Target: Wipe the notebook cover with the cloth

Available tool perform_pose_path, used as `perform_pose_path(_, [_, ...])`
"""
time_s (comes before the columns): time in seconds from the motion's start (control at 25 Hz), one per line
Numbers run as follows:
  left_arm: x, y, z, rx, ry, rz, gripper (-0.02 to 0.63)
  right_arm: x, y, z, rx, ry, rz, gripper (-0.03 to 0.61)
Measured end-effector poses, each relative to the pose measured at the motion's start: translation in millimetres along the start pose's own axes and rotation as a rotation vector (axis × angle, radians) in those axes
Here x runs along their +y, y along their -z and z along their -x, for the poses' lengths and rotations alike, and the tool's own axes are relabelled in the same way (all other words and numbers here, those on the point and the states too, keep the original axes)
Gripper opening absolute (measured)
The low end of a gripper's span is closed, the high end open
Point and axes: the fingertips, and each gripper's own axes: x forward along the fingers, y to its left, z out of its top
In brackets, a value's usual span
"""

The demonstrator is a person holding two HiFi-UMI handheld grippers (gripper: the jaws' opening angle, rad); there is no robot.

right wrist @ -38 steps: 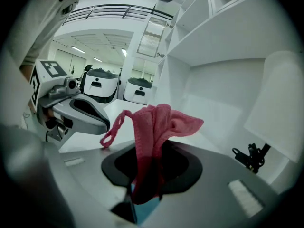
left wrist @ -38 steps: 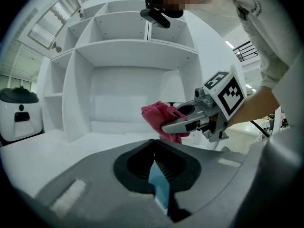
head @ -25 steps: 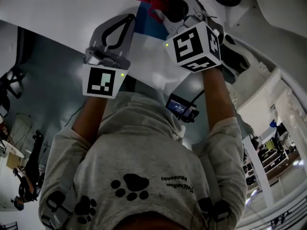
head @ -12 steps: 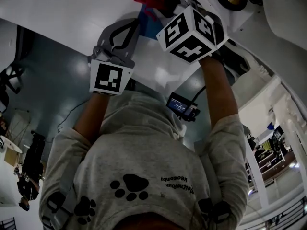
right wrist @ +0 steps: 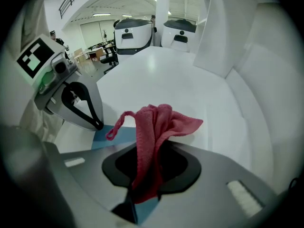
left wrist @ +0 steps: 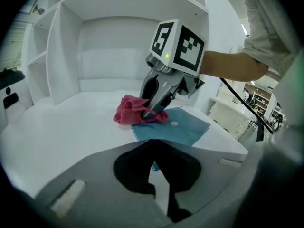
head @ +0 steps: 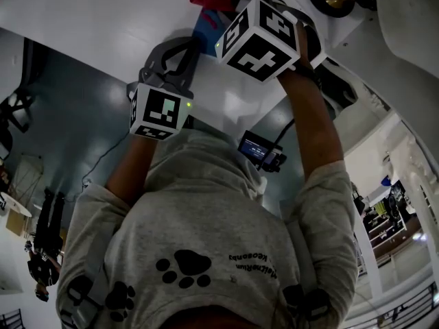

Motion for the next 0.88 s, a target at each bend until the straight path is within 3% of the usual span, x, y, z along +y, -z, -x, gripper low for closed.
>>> perform_pose_path(0.28, [-8.2,19.3,-1.7,0.055,0.022,0.026,-0.002,-2.1,20.8,5.7,0.043,0.005,-0.019,0.084])
perform_pose_path(0.88, [-11.7,23.5,-16.3,0.05,0.032,0.0,-0.002,-9.4,119.6,26.6,0.169,0.058,-0.133,0.081])
